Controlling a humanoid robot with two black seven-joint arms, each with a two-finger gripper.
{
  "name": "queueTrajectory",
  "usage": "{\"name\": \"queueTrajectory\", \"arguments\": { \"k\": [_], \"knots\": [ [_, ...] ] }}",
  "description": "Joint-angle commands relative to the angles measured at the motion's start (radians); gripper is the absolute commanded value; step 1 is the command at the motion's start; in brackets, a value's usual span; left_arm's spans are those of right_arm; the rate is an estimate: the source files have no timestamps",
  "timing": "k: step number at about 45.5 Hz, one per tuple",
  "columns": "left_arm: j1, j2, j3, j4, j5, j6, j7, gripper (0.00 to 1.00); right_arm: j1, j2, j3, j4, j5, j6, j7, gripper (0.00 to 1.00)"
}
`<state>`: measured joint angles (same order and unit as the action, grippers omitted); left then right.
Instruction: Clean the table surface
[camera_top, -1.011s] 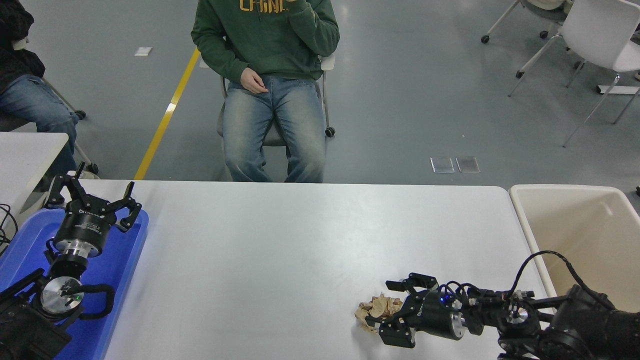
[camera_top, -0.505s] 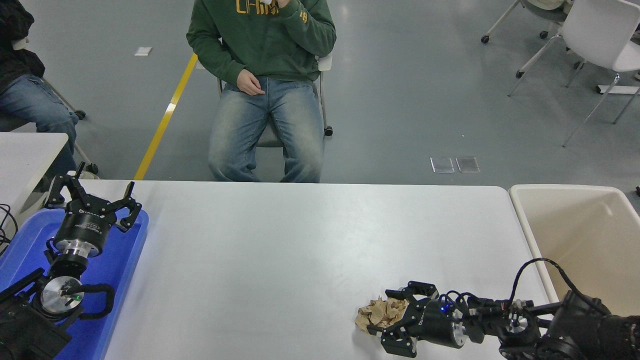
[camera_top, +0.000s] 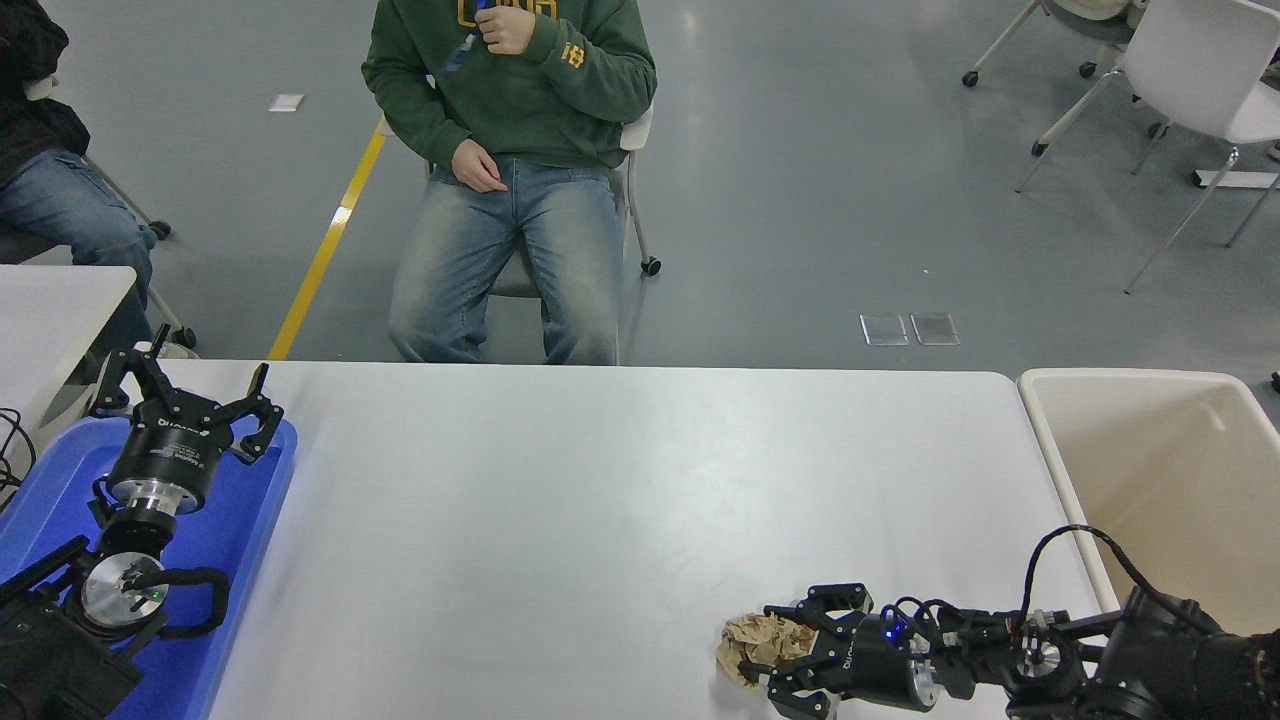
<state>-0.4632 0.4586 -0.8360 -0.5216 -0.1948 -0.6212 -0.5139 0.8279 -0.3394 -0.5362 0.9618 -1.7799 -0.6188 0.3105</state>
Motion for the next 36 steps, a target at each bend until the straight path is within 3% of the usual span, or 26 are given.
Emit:
{"name": "queueTrajectory", "arguments": {
  "k": [1,15,36],
  "knots": [
    [0.0,0.0,0.0,0.0,0.0,0.0,0.0,1.0,0.014,0.0,-0.022,-0.008,0.008,-0.004,0.005,0.0],
    [0.0,0.0,0.0,0.0,0.0,0.0,0.0,1.0,0.051,-0.009,-0.001,0.021,0.051,-0.009,0.059,0.0],
    [0.0,0.0,0.0,0.0,0.0,0.0,0.0,1.0,0.272,-0.13,-0.002,0.34,0.344,0.011,0.059,0.0]
  ]
}}
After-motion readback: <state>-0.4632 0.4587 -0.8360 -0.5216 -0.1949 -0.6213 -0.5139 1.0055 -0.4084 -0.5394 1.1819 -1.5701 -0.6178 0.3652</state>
